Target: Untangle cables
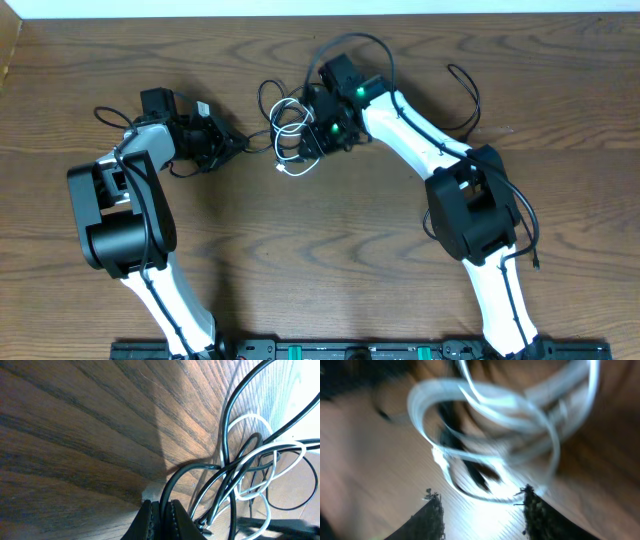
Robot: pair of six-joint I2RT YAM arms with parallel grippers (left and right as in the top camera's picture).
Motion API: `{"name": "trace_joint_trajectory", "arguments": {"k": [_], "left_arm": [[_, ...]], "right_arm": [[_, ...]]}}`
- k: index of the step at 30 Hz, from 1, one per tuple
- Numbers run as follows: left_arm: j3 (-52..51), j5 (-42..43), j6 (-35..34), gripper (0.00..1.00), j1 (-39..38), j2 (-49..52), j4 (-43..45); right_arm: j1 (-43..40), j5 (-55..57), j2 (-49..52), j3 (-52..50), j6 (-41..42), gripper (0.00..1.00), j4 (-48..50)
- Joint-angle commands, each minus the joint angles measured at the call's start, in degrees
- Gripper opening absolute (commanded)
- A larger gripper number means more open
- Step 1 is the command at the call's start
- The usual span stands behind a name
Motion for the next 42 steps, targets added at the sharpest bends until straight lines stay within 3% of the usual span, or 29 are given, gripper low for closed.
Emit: {"name": "trace_joint_trajectory", "arguments": {"k": [1,5,15,22,26,28,36,42], "left_arm": [[0.20,0.31,0.74,0.08,0.13,0.96,-0.13],[0.20,0.33,0.74,0.08,0.13,0.96,-0.13],[0.20,0.33,0.74,0.08,0.13,0.96,-0.13],[0.20,0.33,0.74,0.08,0.13,0.96,-0.13],[0.20,0.33,0.74,0.08,0.13,0.96,-0.13],[0.20,0.33,0.74,0.08,0.13,0.96,-0.13],[0.20,0.33,0.74,0.08,0.13,0.96,-0.13],[0.20,0.33,0.74,0.08,0.13,0.96,-0.13]], "right_arm": [[0.39,-2.60,-3.08,1.97,9.62,0.57,3.21],[0.92,-2.62,-1.18,0.48,20.70,0.57,9.25],[2.45,-3.15,4.55,0.48,30.93,0.57,18.03],[2.89,1.64,5.31,0.48,25.16,0.57,23.56],[2.89,-7.56,4.94,0.55,25.46,0.42,29.88],[2.89,-7.63,4.50,0.79,26.01,0.41,30.62],[4.22,-2.25,4.52,0.81,14.67,0.53,30.93],[7.89,9.01,4.52,0.70,14.69,0.61,27.89]]}}
